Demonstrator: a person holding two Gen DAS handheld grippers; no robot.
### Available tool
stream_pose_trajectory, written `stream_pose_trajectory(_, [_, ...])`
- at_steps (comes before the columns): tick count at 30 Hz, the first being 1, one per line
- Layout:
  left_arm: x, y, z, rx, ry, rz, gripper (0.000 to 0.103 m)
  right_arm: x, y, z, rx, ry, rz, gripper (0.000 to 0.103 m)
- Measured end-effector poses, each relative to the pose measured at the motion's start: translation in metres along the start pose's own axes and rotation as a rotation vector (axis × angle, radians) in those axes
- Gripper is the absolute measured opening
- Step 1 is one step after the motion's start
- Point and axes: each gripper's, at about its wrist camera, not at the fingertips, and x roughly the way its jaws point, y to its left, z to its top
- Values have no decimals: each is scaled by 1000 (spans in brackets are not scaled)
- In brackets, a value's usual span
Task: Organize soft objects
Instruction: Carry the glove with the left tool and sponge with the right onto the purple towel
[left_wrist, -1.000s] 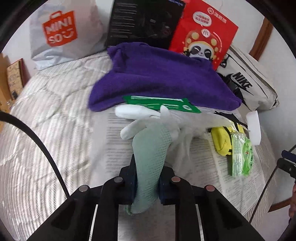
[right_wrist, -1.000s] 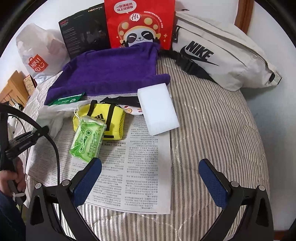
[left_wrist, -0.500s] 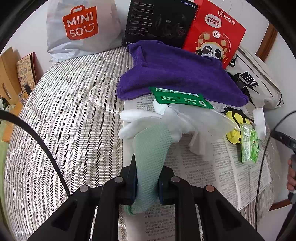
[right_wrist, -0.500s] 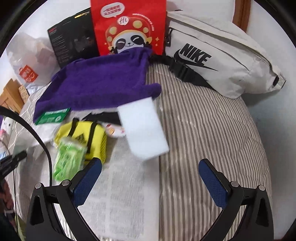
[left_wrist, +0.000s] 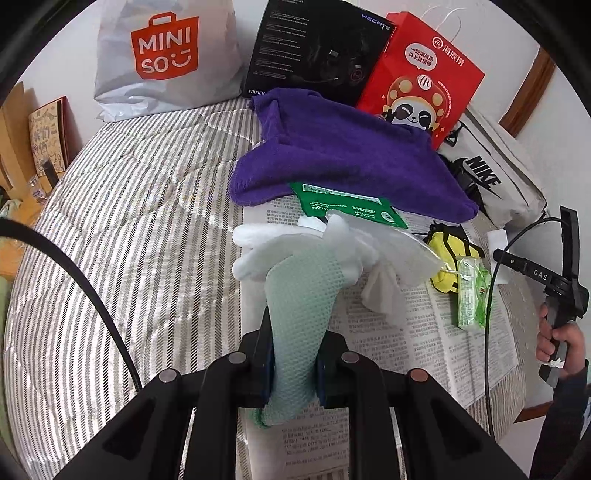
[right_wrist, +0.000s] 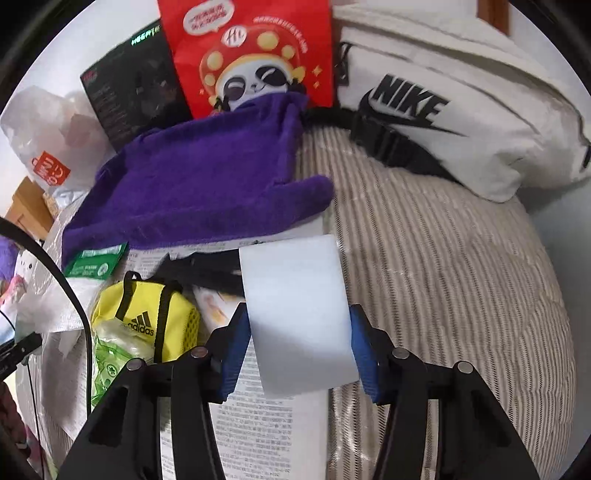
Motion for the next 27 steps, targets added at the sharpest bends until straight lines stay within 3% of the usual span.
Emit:
stream_pose_trajectory(12, [-27,-4,-7,-2,-42,-1,16,-47,-8,-6,-7,-41,5,52])
stream_pose_trajectory(27, [-90,-28,12,56,-165,-27,16,-100,26,-21,-66,-103,57,52])
